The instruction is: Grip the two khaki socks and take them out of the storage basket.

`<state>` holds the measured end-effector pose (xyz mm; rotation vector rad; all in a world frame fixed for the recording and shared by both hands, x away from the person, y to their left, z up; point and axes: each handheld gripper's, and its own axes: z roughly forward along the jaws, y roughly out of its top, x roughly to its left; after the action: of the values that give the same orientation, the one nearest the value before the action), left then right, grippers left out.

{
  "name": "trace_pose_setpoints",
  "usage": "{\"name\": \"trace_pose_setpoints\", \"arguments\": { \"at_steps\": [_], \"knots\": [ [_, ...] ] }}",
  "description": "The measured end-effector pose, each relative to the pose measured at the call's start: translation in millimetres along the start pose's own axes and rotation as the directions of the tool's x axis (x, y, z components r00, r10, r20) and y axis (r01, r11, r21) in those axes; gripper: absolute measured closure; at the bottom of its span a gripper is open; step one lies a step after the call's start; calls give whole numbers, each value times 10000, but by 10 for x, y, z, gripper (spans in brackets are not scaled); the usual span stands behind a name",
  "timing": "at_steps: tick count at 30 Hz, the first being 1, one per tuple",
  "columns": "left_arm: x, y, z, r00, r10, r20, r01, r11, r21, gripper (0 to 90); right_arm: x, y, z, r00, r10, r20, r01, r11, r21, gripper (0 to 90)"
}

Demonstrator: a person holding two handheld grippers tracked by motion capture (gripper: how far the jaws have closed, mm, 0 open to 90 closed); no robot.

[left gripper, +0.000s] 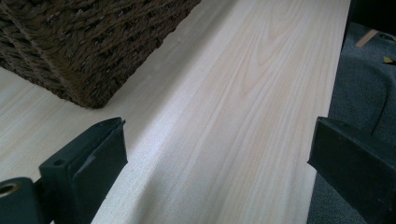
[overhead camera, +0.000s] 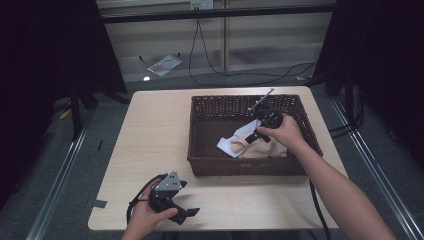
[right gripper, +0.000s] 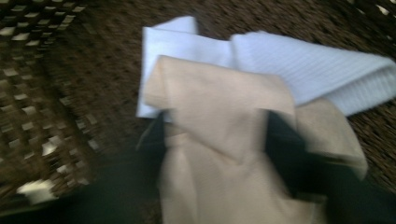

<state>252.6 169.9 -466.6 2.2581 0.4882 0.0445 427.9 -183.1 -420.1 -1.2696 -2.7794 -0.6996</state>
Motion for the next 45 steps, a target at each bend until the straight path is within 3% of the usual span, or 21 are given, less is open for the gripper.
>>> {"name": "trace_pose_setpoints", "arguments": {
  "at_steps": [1, 4, 13, 14, 15, 16, 17, 18, 20, 24, 29, 33, 45],
  "knots": [
    [0, 0, 0, 10000, 0, 0, 0, 10000, 0, 36, 0, 0, 0, 10000, 0, 0, 0, 10000, 0, 218],
    [8, -10, 2, 10000, 32, 16, -32, 10000, -85, 36, -23, -5, 111, 9987, 178, 475, -167, 9996, -244, 53],
    [15, -16, -4, 10000, -53, -42, 53, 10000, 21, 36, 11, 29, 332, 9970, 32, 768, -55, 9995, 303, 85],
    [13, -21, 0, 9999, -109, -43, 108, 9999, -75, 36, 6, 29, 340, 9965, 87, 837, -114, 9994, 312, 158],
    [16, -22, -4, 9999, -94, -44, 93, 10000, -29, 36, -8, 25, 334, 9972, 82, 742, -105, 9995, 301, 296],
    [19, -24, -6, 10000, -56, -60, 56, 10000, 21, 36, -40, 13, 297, 9981, 222, 566, -234, 9995, 196, 614],
    [19, -28, -1, 10000, -68, -57, 68, 10000, -40, 36, -40, 13, 297, 9981, 222, 566, -234, 9995, 196, 614],
    [18, -29, 1, 9999, -110, -57, 109, 9999, -90, 36, -48, 13, 238, 9991, 160, 400, -164, 9998, 104, 792],
    [19, -27, -4, 9999, -111, -80, 110, 9999, -43, 36, -51, 10, 207, 9991, 93, 403, -95, 10000, 30, 830],
    [15, -23, -8, 9999, -100, -87, 99, 9999, -23, 36, -18, 17, 64, 9999, -151, 29, 149, 9989, 434, 843],
    [8, -20, -7, 9999, -95, -86, 95, 10000, -16, 36, 18, 25, -93, 9997, -197, -158, 202, 9994, 290, 842],
    [10, -17, -13, 9999, -96, -52, 96, 10000, -24, 36, 57, 59, -348, 9987, -317, -396, 321, 9994, 94, 842],
    [5, -13, -6, 10000, -40, -79, 39, 10000, -39, 36, 217, 120, -778, 9939, -1008, -448, 1025, 9940, 379, 841]
  ]
}}
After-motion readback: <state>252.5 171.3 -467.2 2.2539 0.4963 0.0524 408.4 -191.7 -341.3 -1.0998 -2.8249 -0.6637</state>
